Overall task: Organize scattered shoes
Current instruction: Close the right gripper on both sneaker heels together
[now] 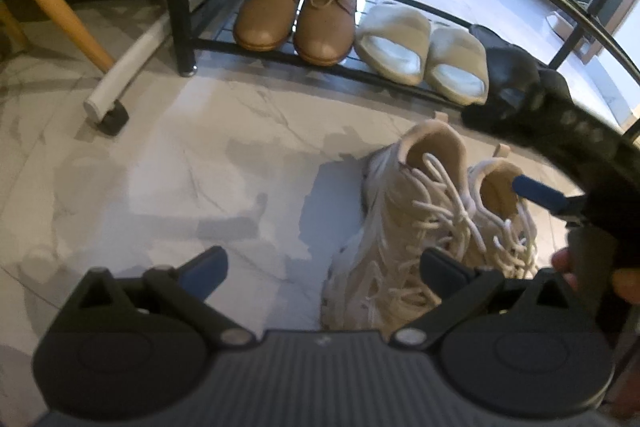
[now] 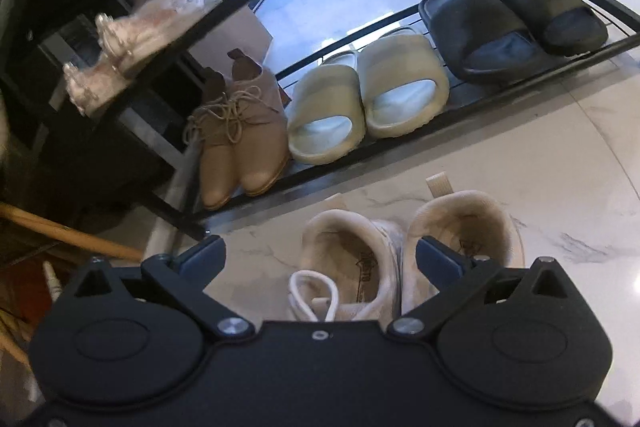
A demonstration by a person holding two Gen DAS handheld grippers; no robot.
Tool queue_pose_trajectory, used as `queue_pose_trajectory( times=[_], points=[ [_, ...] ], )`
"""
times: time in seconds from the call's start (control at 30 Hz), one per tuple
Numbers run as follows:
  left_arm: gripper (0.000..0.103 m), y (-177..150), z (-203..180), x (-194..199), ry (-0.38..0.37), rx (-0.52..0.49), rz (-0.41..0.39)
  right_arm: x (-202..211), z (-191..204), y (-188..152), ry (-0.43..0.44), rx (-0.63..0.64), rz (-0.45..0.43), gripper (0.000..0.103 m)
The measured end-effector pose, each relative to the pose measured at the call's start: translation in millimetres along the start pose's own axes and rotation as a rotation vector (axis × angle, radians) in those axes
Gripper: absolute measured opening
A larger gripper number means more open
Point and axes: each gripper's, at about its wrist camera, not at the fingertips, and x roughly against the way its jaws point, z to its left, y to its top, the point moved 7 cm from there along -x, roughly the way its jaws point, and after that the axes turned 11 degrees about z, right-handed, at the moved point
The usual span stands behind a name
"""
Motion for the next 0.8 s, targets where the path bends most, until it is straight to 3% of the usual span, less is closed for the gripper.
queue_pose_trajectory(
  times=[0.17, 0.27, 0.43, 0.53, 0.8],
  points=[
    [0.102, 6, 7, 7, -0.007, 0.043, -0.067, -15, -9, -1, -0.064, 0.019, 0.002, 0.103],
    [0.102, 11, 9, 16, 0.03, 0.047, -0.132, -24, -13, -4, -0.098, 0.022, 0.015, 0.103],
    [0.102, 22, -2, 28, 0.206, -0.052, -0.239, -40, -14, -6, -0.181, 0.081, 0.006, 0.103],
    [0.102, 25, -17, 22, 0.3, -0.121, -0.237, -50, -16, -5, -0.213, 0.105, 0.016, 0.103],
    [0.102, 27, -48, 11, 0.238, -0.22, -0.23, -63, -23, -3, -0.232, 0.125, 0.046, 0.103]
  ],
)
